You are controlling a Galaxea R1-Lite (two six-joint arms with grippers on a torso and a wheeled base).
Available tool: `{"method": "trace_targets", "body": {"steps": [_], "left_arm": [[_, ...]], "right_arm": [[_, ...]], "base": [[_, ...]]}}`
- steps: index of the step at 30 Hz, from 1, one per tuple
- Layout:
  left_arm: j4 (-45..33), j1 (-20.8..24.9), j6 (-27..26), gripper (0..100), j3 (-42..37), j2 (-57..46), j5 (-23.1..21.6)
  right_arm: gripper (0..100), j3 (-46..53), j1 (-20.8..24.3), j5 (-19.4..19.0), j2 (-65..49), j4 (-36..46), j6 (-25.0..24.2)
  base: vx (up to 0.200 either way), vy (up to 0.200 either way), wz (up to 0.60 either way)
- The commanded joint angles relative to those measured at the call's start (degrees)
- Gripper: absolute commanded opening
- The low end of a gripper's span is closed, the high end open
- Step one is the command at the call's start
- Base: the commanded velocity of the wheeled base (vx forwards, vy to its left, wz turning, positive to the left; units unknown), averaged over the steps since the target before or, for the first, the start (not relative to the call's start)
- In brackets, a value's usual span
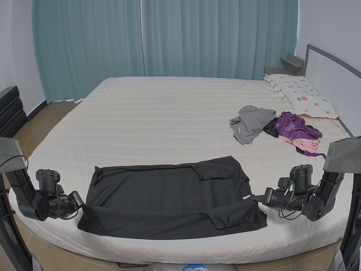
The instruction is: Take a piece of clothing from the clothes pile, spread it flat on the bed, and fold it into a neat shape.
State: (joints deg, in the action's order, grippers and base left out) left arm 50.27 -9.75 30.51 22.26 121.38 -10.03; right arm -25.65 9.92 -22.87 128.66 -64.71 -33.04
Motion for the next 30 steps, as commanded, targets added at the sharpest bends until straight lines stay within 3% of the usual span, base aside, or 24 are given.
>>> {"method": "trace_targets", "body": {"steps": [1,16,17,18,27,30], "left_arm": [[0.09,0.08,-0.10,0,0.77,3.42,0.01],[1.32,0.17,0.16,0,1.65,5.18,0.28],[1.23,0.26,0.16,0,1.73,5.18,0.36],[1.32,0.26,0.25,100,1.82,5.18,0.36],[1.93,0.26,1.39,100,1.21,4.83,0.19],[2.02,0.00,2.80,100,0.94,4.30,-0.34]], "right_arm": [[0,-0.98,0.10,0.11,3.09,-0.07,-0.01],[0,-2.48,0.45,3.45,6.52,-2.09,0.34],[100,-2.56,0.54,3.45,6.60,-2.09,0.34],[100,-2.56,0.54,3.45,6.69,-2.09,0.25],[100,1.30,0.98,3.09,5.46,-7.71,-0.54],[100,3.76,0.89,3.01,5.02,-12.02,-3.44]], "base": [[0.000,0.000,0.00],[0.000,0.000,0.00],[0.000,0.000,0.00],[0.000,0.000,0.00],[0.000,0.000,0.00],[0.000,0.000,0.00]]}}
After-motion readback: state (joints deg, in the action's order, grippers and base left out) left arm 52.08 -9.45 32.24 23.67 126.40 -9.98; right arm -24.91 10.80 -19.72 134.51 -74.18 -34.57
